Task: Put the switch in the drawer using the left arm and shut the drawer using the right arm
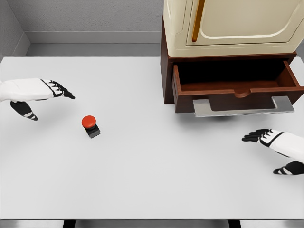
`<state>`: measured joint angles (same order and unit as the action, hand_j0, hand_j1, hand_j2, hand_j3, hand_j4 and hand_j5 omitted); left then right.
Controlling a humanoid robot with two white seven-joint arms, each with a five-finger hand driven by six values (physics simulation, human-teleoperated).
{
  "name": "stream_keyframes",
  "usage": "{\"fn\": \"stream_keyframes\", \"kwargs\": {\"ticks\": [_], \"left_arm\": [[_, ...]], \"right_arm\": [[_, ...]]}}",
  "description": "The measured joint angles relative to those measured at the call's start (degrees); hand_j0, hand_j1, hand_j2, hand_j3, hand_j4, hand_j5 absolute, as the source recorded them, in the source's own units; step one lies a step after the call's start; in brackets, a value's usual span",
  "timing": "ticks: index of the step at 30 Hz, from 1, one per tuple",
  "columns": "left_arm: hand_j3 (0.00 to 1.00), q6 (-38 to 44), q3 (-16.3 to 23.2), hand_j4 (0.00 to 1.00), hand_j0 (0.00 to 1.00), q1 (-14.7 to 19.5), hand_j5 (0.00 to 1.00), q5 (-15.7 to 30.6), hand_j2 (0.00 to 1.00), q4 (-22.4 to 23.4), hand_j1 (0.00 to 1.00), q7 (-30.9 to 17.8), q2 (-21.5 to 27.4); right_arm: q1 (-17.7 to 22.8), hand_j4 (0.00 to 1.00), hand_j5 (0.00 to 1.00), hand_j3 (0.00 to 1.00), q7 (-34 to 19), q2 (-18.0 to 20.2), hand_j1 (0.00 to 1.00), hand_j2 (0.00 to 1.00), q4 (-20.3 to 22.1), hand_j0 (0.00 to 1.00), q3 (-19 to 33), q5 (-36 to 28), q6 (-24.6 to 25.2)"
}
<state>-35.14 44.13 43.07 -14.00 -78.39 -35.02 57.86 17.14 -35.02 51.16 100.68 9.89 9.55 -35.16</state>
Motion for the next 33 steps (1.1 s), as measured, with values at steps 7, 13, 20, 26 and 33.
{"fn": "stream_keyframes", "kwargs": {"ticks": [7,13,20,26,33], "left_arm": [[1.00,0.0,0.5,1.00,1.00,-0.2,1.00,-0.3,1.00,-0.1,1.00,0.0,-2.6],[1.00,0.0,2.8,1.00,1.00,0.0,1.00,-0.3,1.00,-0.1,1.00,0.0,-8.2],[1.00,0.0,5.6,1.00,1.00,-0.1,1.00,-0.4,1.00,-5.1,1.00,0.0,-8.0],[0.96,0.0,6.4,0.96,0.96,-0.2,0.96,-1.0,0.96,-6.5,0.96,0.0,-7.8],[0.79,0.0,6.5,0.79,0.79,-0.4,0.79,-1.9,0.79,-6.5,0.79,0.0,-7.8]], "right_arm": [[-0.2,0.89,0.89,0.89,0.0,0.1,0.89,0.89,0.0,0.89,-0.1,0.1,0.0],[9.7,0.77,0.77,0.77,0.0,-0.2,0.77,0.77,-0.3,0.77,11.1,-0.6,-0.1],[10.5,0.68,0.68,0.68,0.0,-2.9,0.68,0.68,-0.2,0.68,20.7,-4.4,0.0],[10.2,0.69,0.69,0.69,0.0,-4.0,0.69,0.69,-0.2,0.69,22.1,-5.8,0.0],[10.2,0.73,0.73,0.73,0.0,-5.2,0.73,0.73,-0.3,0.73,22.4,-6.0,0.0]]}}
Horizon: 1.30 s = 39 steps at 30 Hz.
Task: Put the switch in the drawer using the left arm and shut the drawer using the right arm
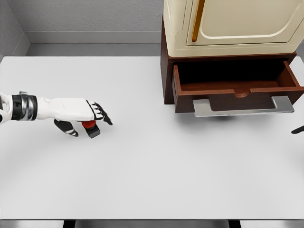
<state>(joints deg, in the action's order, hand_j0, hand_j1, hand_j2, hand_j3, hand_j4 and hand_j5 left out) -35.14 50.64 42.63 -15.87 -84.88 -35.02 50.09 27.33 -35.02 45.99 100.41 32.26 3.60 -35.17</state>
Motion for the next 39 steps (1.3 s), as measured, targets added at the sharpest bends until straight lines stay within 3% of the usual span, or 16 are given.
{"fn": "stream_keyframes", "kwargs": {"ticks": [5,12,20,28,32,35,37,39], "left_arm": [[0.72,0.0,0.0,0.72,0.72,0.0,0.72,-0.9,0.72,0.1,0.72,0.0,0.0],[0.71,0.0,-0.1,0.71,0.71,0.1,0.71,-1.4,0.71,0.3,0.71,0.0,-0.1],[0.49,0.1,-0.1,0.49,0.49,0.1,0.49,-2.3,0.49,0.3,0.49,0.1,0.0],[0.41,0.0,-0.1,0.41,0.41,0.3,0.41,-2.6,0.41,0.0,0.41,0.0,0.0],[0.41,0.0,-0.1,0.41,0.41,1.3,0.41,-2.5,0.41,-0.2,0.41,0.0,0.0],[0.42,0.0,-0.1,0.42,0.42,2.6,0.42,-1.9,0.42,-0.8,0.42,0.0,0.0],[0.42,0.0,-0.2,0.42,0.42,4.1,0.42,-0.7,0.42,-1.1,0.42,0.0,0.1],[0.42,0.0,-0.2,0.42,0.42,5.2,0.42,0.5,0.42,-1.3,0.42,0.0,0.0]], "right_arm": [[-0.1,0.76,0.76,0.76,0.0,-0.2,0.76,0.76,-0.1,0.76,0.2,0.0,0.0],[-0.1,0.75,0.75,0.75,0.0,-0.5,0.75,0.75,-0.2,0.75,0.3,0.0,0.0],[1.3,0.75,0.75,0.75,0.0,-0.4,0.75,0.75,0.1,0.75,1.6,0.0,0.0],[1.4,0.75,0.75,0.75,0.0,0.2,0.75,0.75,0.1,0.75,1.4,0.0,0.0],[1.1,0.63,0.63,0.63,0.0,0.4,0.63,0.63,0.1,0.63,1.0,0.0,0.0],[0.6,0.43,0.43,0.43,0.0,2.7,0.43,0.43,0.2,0.43,-1.4,0.0,0.0],[0.5,0.40,0.40,0.40,0.0,3.8,0.40,0.40,0.2,0.40,-2.5,0.0,0.0],[0.5,0.46,0.46,0.46,0.0,5.0,0.46,0.46,0.2,0.46,-3.1,-0.2,0.0]]}}
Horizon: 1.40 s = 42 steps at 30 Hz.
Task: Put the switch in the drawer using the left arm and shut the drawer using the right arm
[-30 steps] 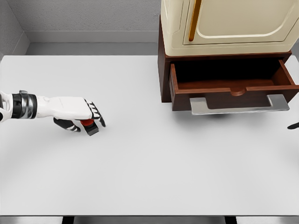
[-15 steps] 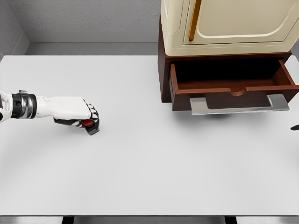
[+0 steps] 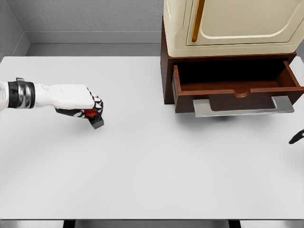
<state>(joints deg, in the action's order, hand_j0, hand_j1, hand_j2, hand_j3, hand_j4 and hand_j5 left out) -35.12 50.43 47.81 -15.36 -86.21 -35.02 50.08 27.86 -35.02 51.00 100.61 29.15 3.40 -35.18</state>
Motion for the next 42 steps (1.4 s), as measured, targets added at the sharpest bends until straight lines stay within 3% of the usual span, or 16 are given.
{"fn": "stream_keyframes", "kwargs": {"ticks": [7,16,22,24,30,39,42], "left_arm": [[0.41,0.0,0.0,0.41,0.41,2.5,0.41,3.5,0.41,-0.1,0.41,0.0,-1.2],[0.41,0.0,-0.1,0.41,0.41,6.2,0.41,4.4,0.41,0.5,0.41,0.0,-7.6],[0.41,-0.1,-0.1,0.41,0.41,7.8,0.41,4.7,0.41,0.3,0.41,0.0,-11.7],[0.41,-0.1,-0.1,0.41,0.41,9.0,0.41,5.6,0.41,0.2,0.41,0.0,-12.1],[0.42,-0.1,-0.1,0.42,0.42,11.5,0.42,8.2,0.42,0.1,0.42,0.0,-14.0],[0.42,-0.4,-0.1,0.42,0.42,14.4,0.42,6.9,0.42,0.7,0.42,-0.1,-22.6],[0.42,-0.3,0.0,0.42,0.42,17.0,0.42,7.4,0.42,3.7,0.42,-0.1,-26.7]], "right_arm": [[-0.9,0.51,0.51,0.51,0.0,3.6,0.51,0.51,0.0,0.51,-0.6,-0.8,0.0],[-3.0,0.48,0.48,0.48,0.0,6.7,0.48,0.48,0.0,0.48,-2.8,-1.6,0.0],[-3.1,0.51,0.51,0.51,0.0,7.4,0.51,0.51,0.0,0.51,-4.2,-1.6,0.0],[-3.2,0.58,0.58,0.58,0.0,7.5,0.58,0.58,0.0,0.58,-4.5,-1.6,0.0],[-4.1,0.61,0.61,0.61,0.0,7.6,0.61,0.61,0.0,0.61,-5.1,-1.5,0.0],[-4.7,0.58,0.58,0.58,0.0,7.6,0.58,0.58,0.0,0.58,-6.2,-1.5,0.0],[-5.0,0.58,0.58,0.58,0.0,7.6,0.58,0.58,0.0,0.58,-6.4,-1.5,0.0]]}}
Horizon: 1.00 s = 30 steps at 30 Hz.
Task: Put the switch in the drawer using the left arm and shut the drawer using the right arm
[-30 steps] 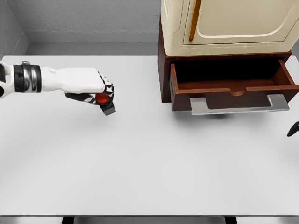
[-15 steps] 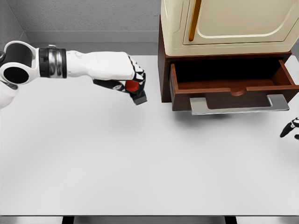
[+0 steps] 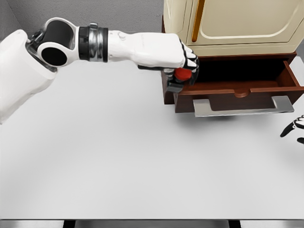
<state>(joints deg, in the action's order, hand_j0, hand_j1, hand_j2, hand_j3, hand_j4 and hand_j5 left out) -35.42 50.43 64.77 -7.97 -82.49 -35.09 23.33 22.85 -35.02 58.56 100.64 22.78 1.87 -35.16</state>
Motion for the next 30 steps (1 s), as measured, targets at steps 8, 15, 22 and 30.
{"fn": "stream_keyframes", "kwargs": {"ticks": [8,15,22,30], "left_arm": [[0.42,0.2,0.0,0.42,0.42,1.8,0.42,-0.8,0.42,5.3,0.42,0.1,-4.7],[0.42,0.2,0.1,0.42,0.42,2.2,0.42,-5.3,0.42,11.7,0.42,0.0,-9.8],[0.42,0.2,0.2,0.42,0.42,2.5,0.42,-13.5,0.42,15.2,0.42,0.0,-16.6],[0.46,0.2,0.3,0.46,0.46,3.7,0.46,-19.6,0.46,15.3,0.46,0.1,-19.1]], "right_arm": [[-0.4,0.59,0.59,0.59,0.0,0.0,0.59,0.59,0.0,0.59,-0.1,0.0,0.0],[-0.4,0.60,0.60,0.60,0.0,0.0,0.60,0.60,0.0,0.60,-0.2,0.0,0.0],[-0.4,0.61,0.61,0.61,0.0,0.1,0.61,0.61,0.0,0.61,-0.3,-0.1,0.0],[-0.4,0.61,0.61,0.61,0.0,0.1,0.61,0.61,0.0,0.61,-0.7,-0.1,0.0]]}}
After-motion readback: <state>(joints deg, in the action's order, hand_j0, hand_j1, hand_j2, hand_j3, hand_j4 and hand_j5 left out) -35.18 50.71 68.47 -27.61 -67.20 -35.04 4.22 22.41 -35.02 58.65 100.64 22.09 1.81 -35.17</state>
